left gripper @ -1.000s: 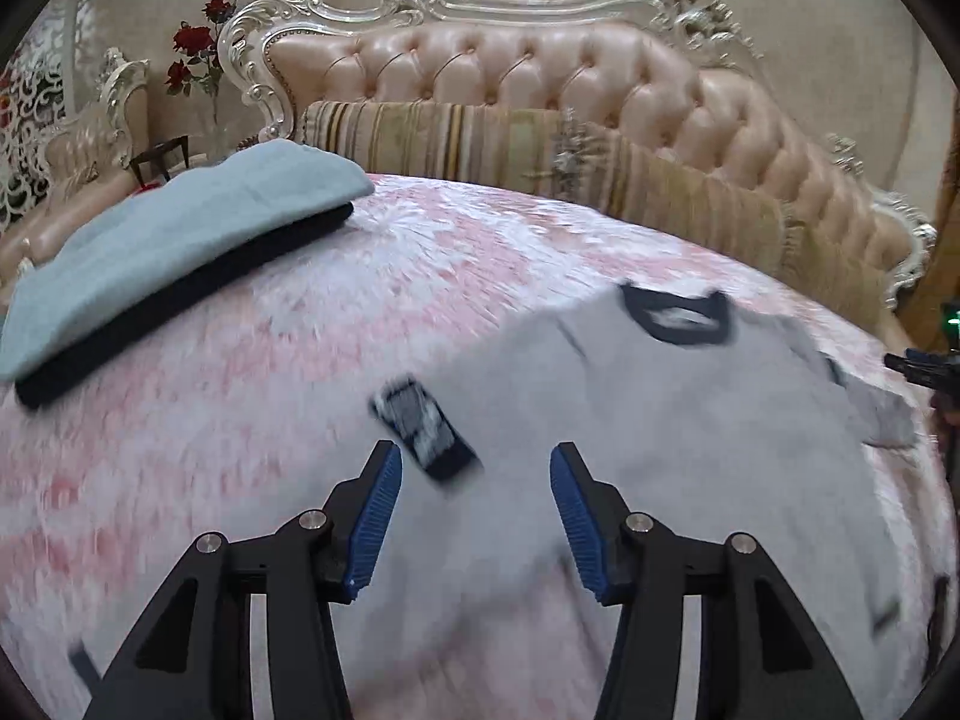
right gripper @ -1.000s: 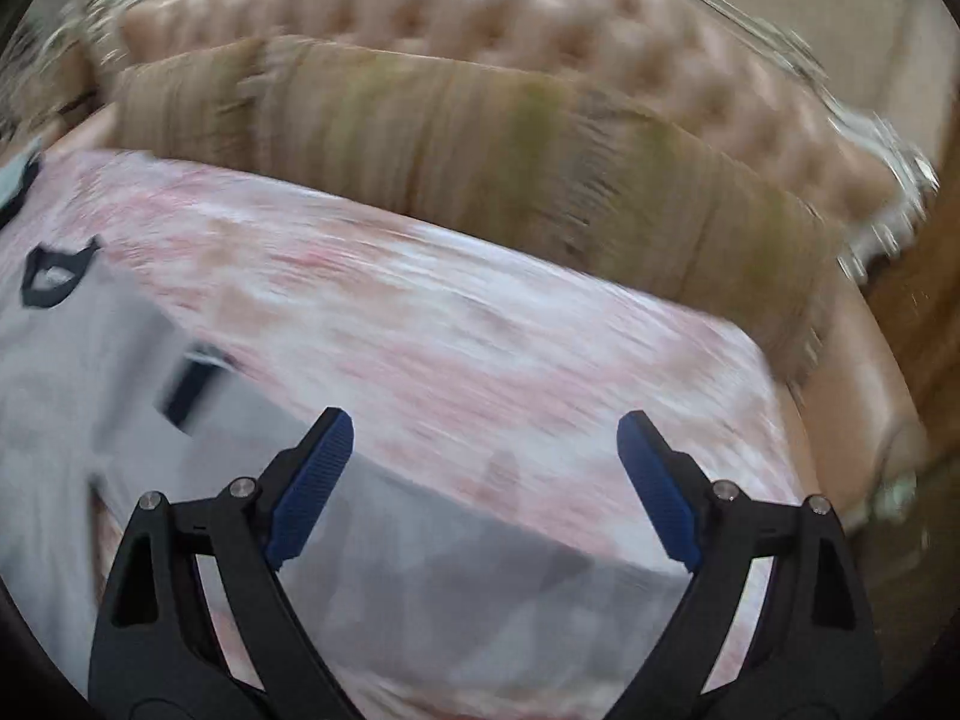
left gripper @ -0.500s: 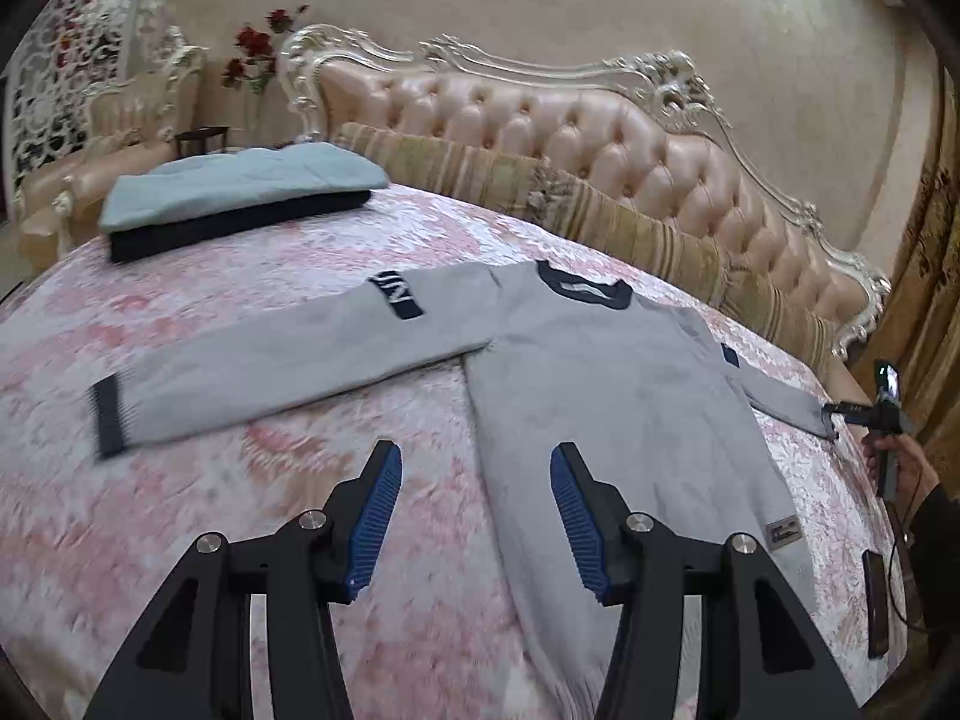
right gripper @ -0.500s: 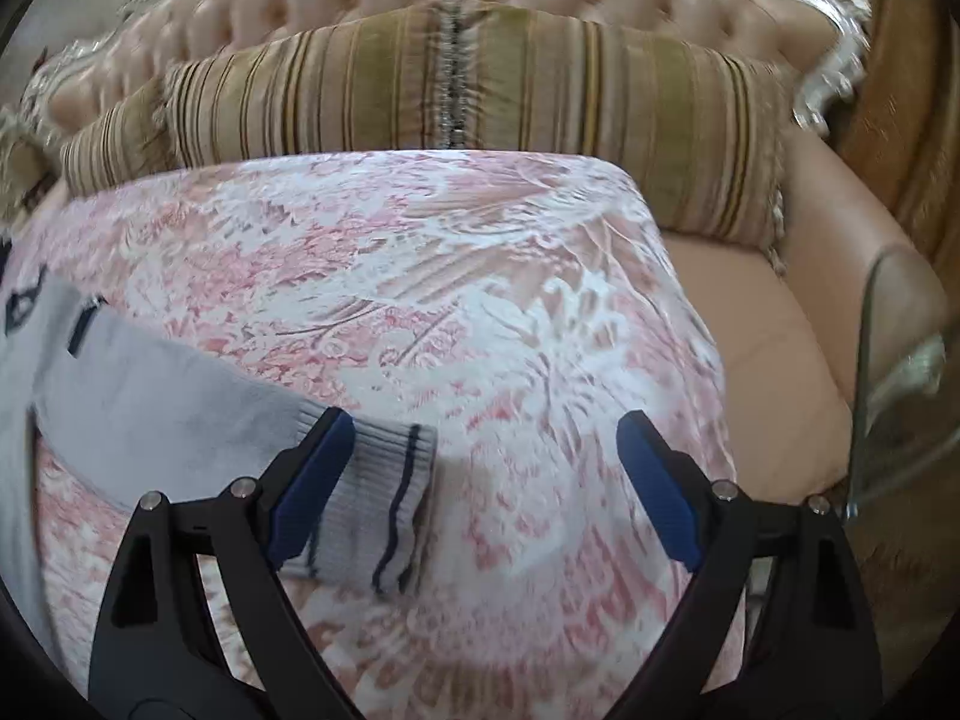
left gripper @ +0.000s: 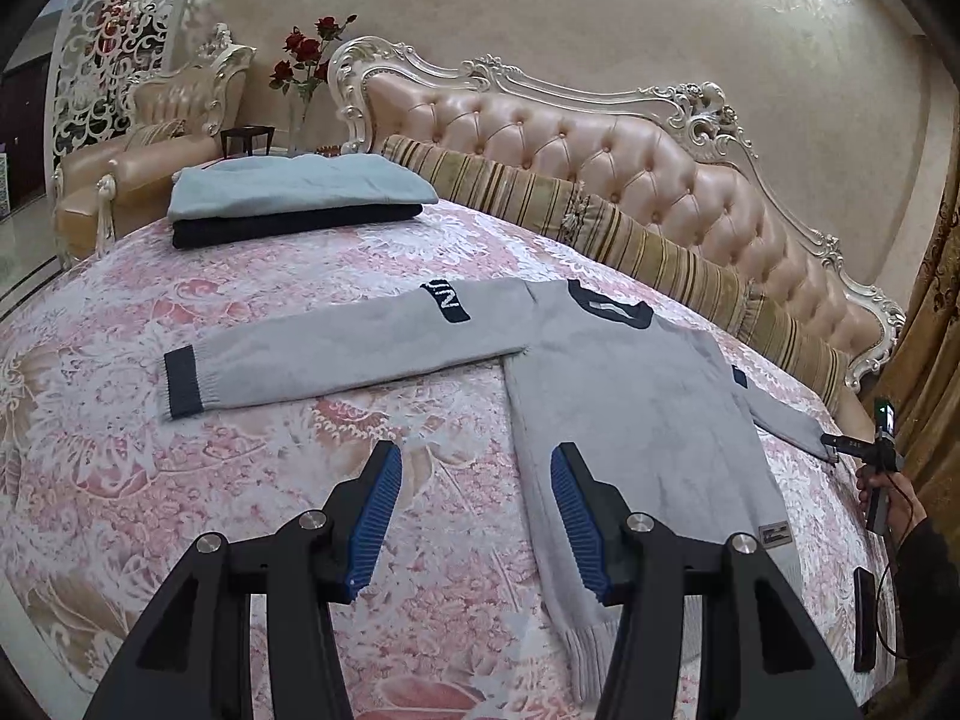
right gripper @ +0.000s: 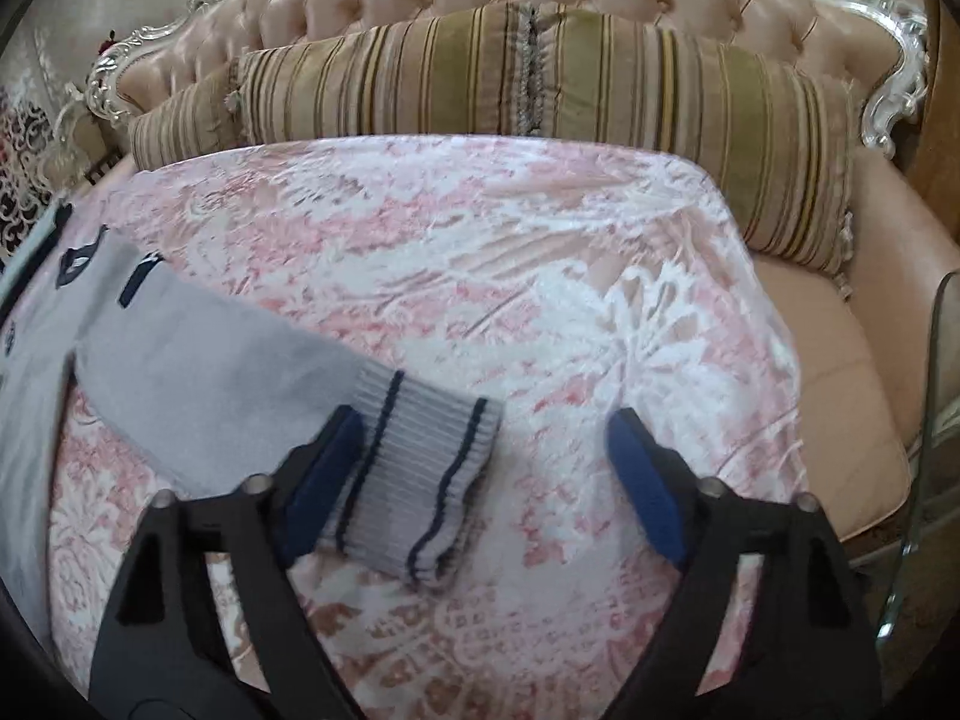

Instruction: Fold clothes

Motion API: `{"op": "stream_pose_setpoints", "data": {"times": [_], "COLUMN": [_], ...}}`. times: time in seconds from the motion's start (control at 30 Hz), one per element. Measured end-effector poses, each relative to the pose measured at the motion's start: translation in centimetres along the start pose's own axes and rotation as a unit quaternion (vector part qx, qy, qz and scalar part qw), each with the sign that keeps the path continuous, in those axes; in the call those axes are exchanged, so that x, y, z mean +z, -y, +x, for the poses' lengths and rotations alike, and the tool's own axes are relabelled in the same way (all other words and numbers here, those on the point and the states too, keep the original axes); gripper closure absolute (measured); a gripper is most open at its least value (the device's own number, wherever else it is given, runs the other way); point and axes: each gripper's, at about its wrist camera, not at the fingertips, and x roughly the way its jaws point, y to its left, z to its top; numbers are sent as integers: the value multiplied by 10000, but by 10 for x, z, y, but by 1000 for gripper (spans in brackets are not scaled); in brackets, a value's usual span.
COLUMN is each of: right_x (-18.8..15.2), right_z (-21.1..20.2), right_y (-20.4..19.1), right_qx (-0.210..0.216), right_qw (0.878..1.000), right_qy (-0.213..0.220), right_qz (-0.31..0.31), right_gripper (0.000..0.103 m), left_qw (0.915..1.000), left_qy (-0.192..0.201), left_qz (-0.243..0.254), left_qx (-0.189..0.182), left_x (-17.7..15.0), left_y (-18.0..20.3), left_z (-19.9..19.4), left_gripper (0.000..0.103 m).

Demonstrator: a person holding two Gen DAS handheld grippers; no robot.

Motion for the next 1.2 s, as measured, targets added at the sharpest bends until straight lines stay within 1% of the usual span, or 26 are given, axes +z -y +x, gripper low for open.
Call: {"op": "stream_pose_setpoints", "data": {"times": [0.03, 0.07, 0.1, 0.13, 0.17, 0.2, 0.3, 0.33, 0.4, 0.67, 0.8, 0.83, 0.87, 0.93, 1.03, 1.2], "right_x": [-1, 0, 0, -1, -2, -3, -6, -6, -6, -1, -5, -7, -9, -10, -14, -23], "right_z": [-1, -2, -4, -6, -8, -11, -23, -28, -34, -42, -37, -37, -38, -37, -36, -60], "right_y": [0, 0, -1, -3, -5, -6, -4, -5, -6, -8, -6, -6, -5, 0, 5, -13], "right_qx": [51, 170, 265, 160, 52, -52, 85, 179, 231, -11, -164, -210, -317, -489, -664, -846], "right_qw": [10000, 9998, 9996, 9998, 9999, 9999, 9999, 9998, 9996, 9998, 9990, 9986, 9981, 9972, 9960, 9961], "right_qy": [1, -39, -76, -88, -103, -134, -57, 23, 80, 105, -83, -101, -106, -136, -244, 0], "right_qz": [-14, 5, 18, -19, -57, -82, 117, 130, 144, 161, 411, 468, 508, 552, 547, 238], "right_gripper": [47, 57, 74, 85, 94, 97, 99, 100, 100, 100, 101, 103, 103, 103, 103, 102], "left_qw": [10000, 10000, 10000, 10000, 10000, 10000, 9999, 9999, 9999, 9998, 9998, 9998, 9998, 9995, 9985, 9936], "left_qy": [-4, -8, -12, -16, -20, -22, -19, -15, -15, -5, -10, -3, 9, 42, 77, 128], "left_qz": [-11, -22, -33, -44, -55, -72, -109, -112, -116, -145, -143, -159, -191, -302, -458, -704], "left_qx": [-2, -5, -7, -9, -12, -19, -50, -54, -50, -108, -121, -119, -113, -16, 303, 875], "left_x": [-1, -1, -2, -2, -3, -3, -5, -5, -7, -10, -11, -11, -11, -10, -6, 1], "left_y": [0, 0, 0, -1, -1, -1, -4, -4, -6, -10, -10, -12, -14, -23, -54, -112], "left_z": [0, 0, 1, 1, 1, 1, 1, 1, 1, 0, 2, 3, 4, 5, 9, 15], "left_gripper": [50, 50, 50, 50, 50, 50, 50, 50, 50, 50, 50, 50, 50, 50, 50, 50]}}
